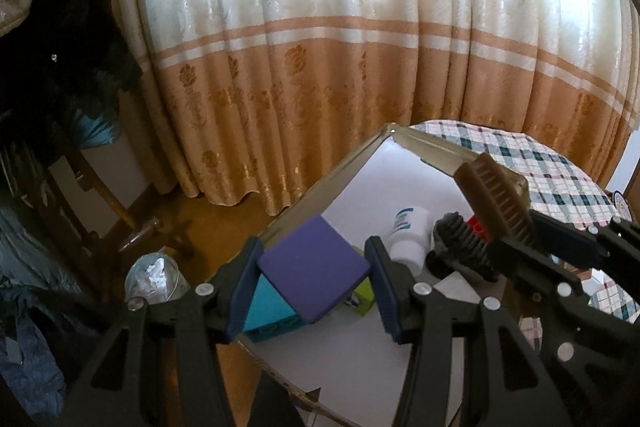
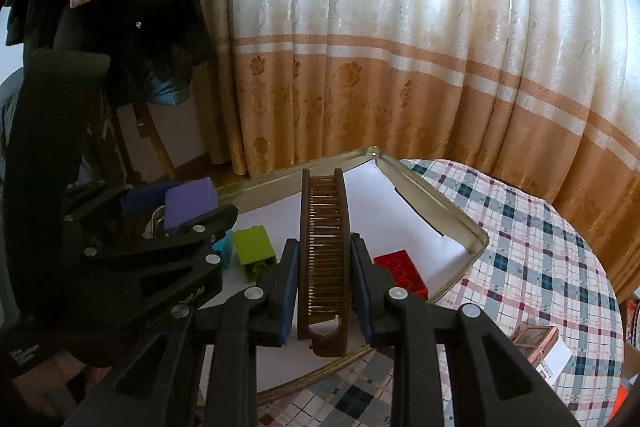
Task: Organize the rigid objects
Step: 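Carry the purple square and brown brush over the tray with both tools, then lower and release the purple square and brown brush onto the tray paper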
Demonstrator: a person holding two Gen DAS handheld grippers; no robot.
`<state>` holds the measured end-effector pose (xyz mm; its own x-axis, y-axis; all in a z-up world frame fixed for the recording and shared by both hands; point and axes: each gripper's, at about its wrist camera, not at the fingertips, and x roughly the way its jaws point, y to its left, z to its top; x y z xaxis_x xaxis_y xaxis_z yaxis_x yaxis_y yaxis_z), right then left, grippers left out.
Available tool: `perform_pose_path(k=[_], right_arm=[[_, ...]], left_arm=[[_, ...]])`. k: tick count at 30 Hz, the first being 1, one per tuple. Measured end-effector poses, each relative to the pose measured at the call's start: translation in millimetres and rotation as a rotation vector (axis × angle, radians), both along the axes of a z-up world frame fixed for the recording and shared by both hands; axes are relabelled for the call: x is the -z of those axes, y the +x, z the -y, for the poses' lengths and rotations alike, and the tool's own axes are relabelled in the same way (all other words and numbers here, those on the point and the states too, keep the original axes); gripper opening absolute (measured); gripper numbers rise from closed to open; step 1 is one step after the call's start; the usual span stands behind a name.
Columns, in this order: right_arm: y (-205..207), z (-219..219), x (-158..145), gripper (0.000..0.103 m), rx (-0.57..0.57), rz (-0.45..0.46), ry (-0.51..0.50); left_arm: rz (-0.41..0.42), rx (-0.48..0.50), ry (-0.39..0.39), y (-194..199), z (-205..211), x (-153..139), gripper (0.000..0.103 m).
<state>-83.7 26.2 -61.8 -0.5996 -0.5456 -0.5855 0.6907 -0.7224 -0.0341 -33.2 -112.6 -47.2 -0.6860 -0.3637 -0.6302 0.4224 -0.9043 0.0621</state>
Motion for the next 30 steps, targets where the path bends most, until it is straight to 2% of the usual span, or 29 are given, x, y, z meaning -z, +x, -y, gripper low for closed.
perform_pose_path(k=[27, 28, 30], right_arm=[[-8, 14, 20, 0.028, -0.036, 0.075, 0.038], [-8, 14, 21, 0.032, -0.039, 0.079, 0.035], [-8, 12, 21, 0.037, -0.031, 0.077, 0.032]], left_arm=[[0.054, -0.029, 0.002, 0, 6, 11, 0.053], [0.053, -0.038, 0.003, 0, 7, 11, 0.055], [0.049, -0.058, 0.009, 2, 11, 11, 0.074]])
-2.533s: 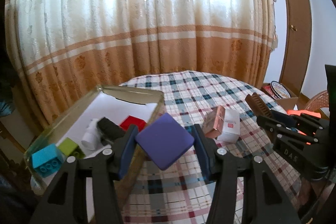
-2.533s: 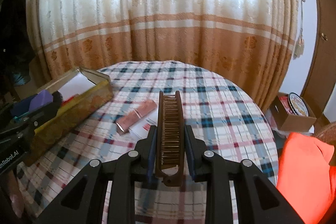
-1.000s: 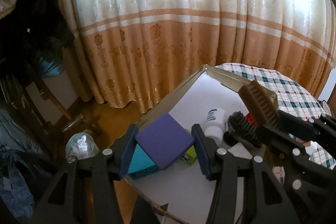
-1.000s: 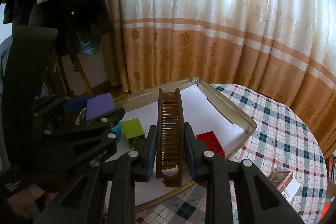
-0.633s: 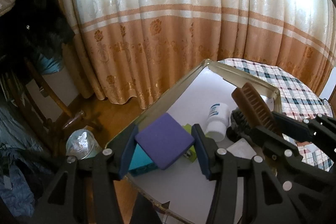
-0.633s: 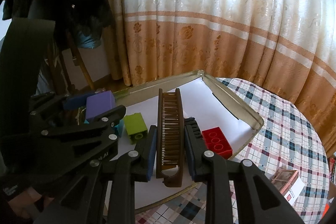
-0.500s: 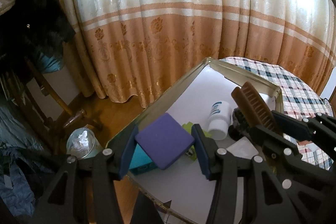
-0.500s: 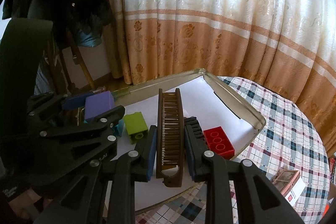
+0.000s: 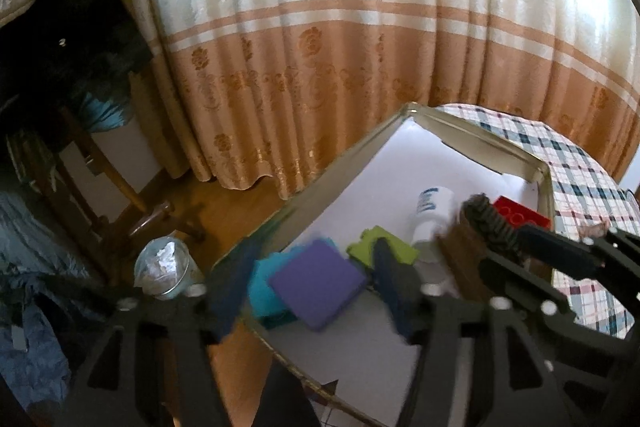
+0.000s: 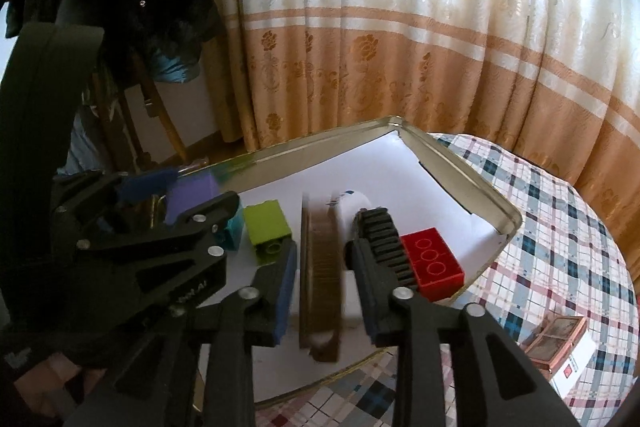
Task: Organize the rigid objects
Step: 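Lower and release the purple square and brown brush onto the tray paper, then withdraw both tools from the tray toward the pink box and white box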
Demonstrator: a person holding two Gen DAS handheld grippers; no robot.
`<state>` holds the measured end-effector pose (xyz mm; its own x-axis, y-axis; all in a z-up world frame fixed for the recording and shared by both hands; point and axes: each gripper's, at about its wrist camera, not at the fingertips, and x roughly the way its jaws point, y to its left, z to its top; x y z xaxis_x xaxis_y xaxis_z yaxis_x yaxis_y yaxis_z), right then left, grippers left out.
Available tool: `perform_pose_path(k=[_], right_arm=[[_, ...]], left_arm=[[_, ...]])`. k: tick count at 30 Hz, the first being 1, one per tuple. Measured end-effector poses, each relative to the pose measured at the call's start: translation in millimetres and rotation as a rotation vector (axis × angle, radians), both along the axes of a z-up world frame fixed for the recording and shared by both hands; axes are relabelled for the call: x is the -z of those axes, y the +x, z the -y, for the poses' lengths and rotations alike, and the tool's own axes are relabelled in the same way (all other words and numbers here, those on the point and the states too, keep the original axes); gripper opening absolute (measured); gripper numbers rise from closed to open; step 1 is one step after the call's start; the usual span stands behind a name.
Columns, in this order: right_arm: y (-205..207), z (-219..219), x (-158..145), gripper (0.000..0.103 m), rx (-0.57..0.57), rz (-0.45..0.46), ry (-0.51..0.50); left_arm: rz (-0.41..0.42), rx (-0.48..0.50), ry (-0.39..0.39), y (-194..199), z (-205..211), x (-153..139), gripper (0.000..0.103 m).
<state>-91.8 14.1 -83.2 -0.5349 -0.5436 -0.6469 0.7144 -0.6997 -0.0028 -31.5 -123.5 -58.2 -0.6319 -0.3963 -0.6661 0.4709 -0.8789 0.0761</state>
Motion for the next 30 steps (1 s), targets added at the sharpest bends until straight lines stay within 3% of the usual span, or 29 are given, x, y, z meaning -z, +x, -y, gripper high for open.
perform_pose_path(k=[4, 17, 30], right_arm=[[-1, -13, -2, 0.058, 0.026, 0.011, -0.039], [1, -82, -6, 0.059, 0.154, 0.013, -0.089], [-22, -207, 8, 0.061, 0.492, 0.054, -0.111]], left_arm=[[-0.028, -0.006, 0.019, 4, 2, -3, 0.087], [-0.048, 0.147, 0.029, -6, -57, -11, 0.094], [-0.048, 0.415, -0.018, -38, -164, -20, 0.094]])
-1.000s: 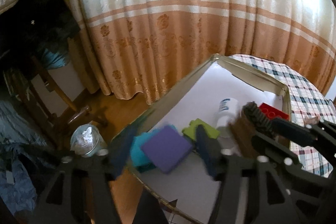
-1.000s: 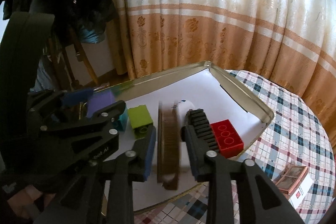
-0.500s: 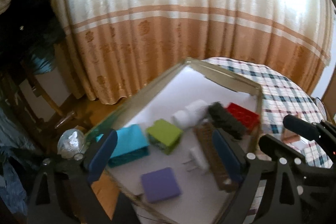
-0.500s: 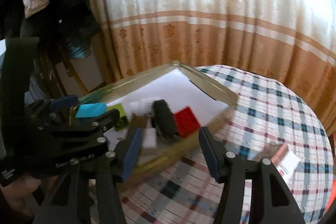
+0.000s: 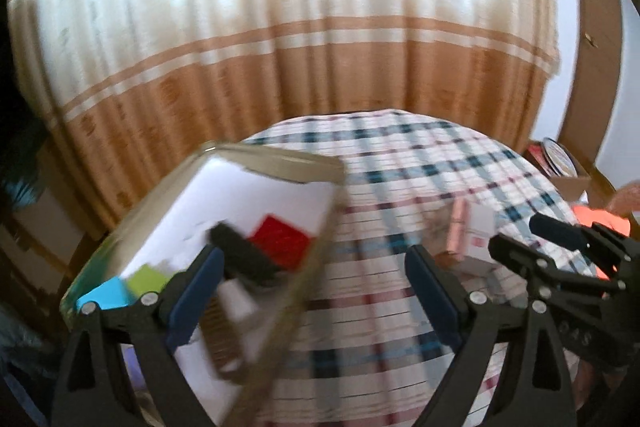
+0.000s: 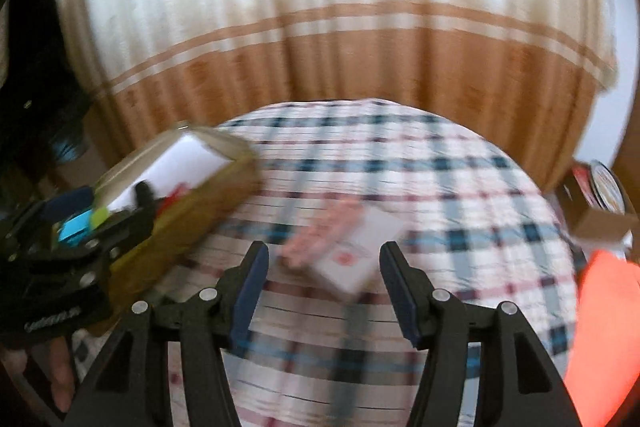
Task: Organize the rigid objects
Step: 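Withdraw both tools from the tray toward the pink box and white box, then grasp the pink box with the left tool while the right tool grasps the white box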
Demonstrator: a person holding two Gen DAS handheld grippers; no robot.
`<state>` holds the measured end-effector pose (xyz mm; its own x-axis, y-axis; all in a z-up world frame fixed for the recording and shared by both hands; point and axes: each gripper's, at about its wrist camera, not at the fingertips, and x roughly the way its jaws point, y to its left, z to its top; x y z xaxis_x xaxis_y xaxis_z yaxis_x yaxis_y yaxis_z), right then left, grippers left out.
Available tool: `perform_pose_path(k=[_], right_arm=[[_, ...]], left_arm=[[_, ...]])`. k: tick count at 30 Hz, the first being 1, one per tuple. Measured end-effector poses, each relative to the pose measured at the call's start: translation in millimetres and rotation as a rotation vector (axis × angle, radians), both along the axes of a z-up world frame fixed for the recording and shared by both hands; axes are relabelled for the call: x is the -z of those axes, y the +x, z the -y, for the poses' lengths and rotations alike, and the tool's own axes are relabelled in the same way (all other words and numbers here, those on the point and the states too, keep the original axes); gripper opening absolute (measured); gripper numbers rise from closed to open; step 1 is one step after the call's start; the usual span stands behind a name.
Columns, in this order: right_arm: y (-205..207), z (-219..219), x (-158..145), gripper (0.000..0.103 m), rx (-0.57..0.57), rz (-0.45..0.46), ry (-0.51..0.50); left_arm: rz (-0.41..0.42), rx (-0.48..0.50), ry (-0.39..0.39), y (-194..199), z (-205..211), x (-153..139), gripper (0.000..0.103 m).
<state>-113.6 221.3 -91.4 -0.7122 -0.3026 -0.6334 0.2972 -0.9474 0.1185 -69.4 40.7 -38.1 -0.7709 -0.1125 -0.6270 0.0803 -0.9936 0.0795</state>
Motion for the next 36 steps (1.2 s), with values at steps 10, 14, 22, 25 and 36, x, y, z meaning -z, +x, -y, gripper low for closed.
perform_pose_path(k=[10, 14, 22, 25, 36], right_arm=[[-15, -46, 16, 0.07, 0.152, 0.033, 0.005], [-18, -58, 22, 0.07, 0.18, 0.048, -0.014], [-24, -68, 32, 0.07, 0.201, 0.084, -0.051], [-27, -69, 34, 0.07, 0.199, 0.106, -0.063], [-31, -67, 39, 0.071, 0.193, 0.141, -0.073]], left_arm=[[0.071, 0.103, -0.04, -28, -47, 26, 0.093], [0.099, 0.128, -0.024, -37, -55, 31, 0.093], [0.157, 0.148, 0.002, -59, -60, 52, 0.09], [0.15, 0.163, 0.023, -61, -61, 52, 0.086], [0.154, 0.245, 0.078, -65, -63, 52, 0.017]])
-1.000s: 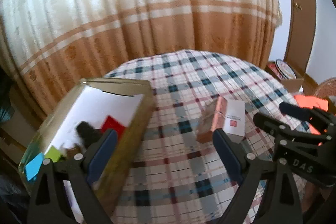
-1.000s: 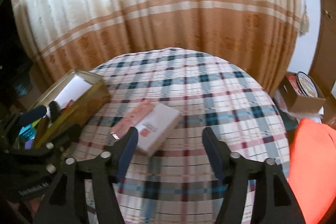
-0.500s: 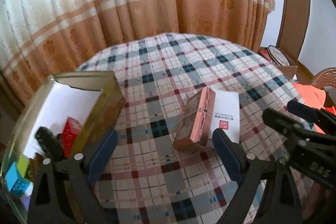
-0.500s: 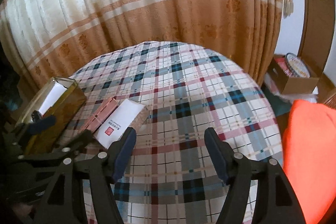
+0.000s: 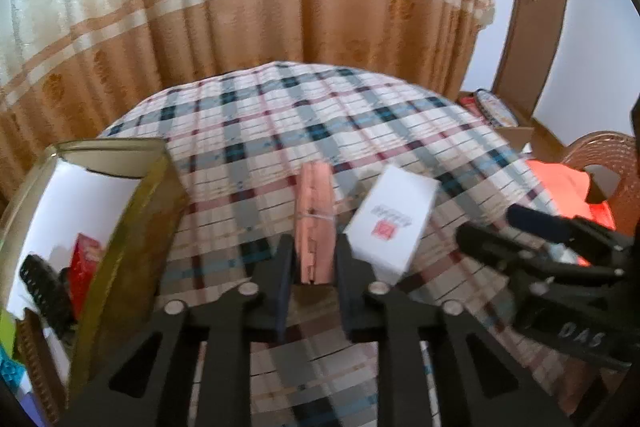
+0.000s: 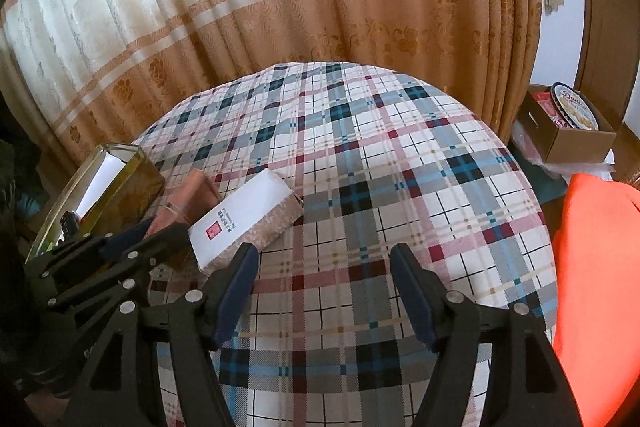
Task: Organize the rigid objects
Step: 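Grasp the pink box with the left tool while the right tool grasps the white box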
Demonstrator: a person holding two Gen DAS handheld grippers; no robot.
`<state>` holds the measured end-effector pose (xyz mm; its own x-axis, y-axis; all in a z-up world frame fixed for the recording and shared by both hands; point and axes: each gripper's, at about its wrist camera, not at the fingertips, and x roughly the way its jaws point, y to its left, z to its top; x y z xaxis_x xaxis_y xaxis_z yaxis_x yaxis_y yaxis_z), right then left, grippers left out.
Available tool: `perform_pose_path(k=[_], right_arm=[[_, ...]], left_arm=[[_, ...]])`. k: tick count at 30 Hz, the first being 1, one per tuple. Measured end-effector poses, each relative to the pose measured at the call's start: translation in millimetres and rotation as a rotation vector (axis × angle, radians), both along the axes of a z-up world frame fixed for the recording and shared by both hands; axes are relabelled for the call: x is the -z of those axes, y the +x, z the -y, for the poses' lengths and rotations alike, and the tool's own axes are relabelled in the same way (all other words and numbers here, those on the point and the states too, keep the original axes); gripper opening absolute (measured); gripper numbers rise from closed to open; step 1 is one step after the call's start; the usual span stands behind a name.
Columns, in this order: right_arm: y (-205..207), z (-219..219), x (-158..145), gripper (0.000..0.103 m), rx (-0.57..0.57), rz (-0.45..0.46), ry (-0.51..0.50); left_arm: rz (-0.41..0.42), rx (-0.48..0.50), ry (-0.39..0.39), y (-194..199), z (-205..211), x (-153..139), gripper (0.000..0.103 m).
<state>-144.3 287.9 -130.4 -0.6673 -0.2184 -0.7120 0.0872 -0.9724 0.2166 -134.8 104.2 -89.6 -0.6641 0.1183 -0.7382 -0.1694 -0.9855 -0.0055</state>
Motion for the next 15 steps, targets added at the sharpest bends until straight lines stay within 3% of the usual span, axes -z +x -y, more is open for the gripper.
perform_pose_path(k=[7, 11, 15], right_arm=[[-3, 8, 0, 0.071, -0.046, 0.006, 0.008], [-6, 19, 3, 0.071, -0.106, 0.029, 0.025], [-8, 27, 5, 0.073, -0.153, 0.043, 0.043]], left_arm=[[0.015, -0.037, 0.029, -1, 14, 2, 0.017], [0.024, -0.055, 0.021, -8, 15, 9, 0.022], [0.045, -0.053, 0.053, -9, 21, 16, 0.016]])
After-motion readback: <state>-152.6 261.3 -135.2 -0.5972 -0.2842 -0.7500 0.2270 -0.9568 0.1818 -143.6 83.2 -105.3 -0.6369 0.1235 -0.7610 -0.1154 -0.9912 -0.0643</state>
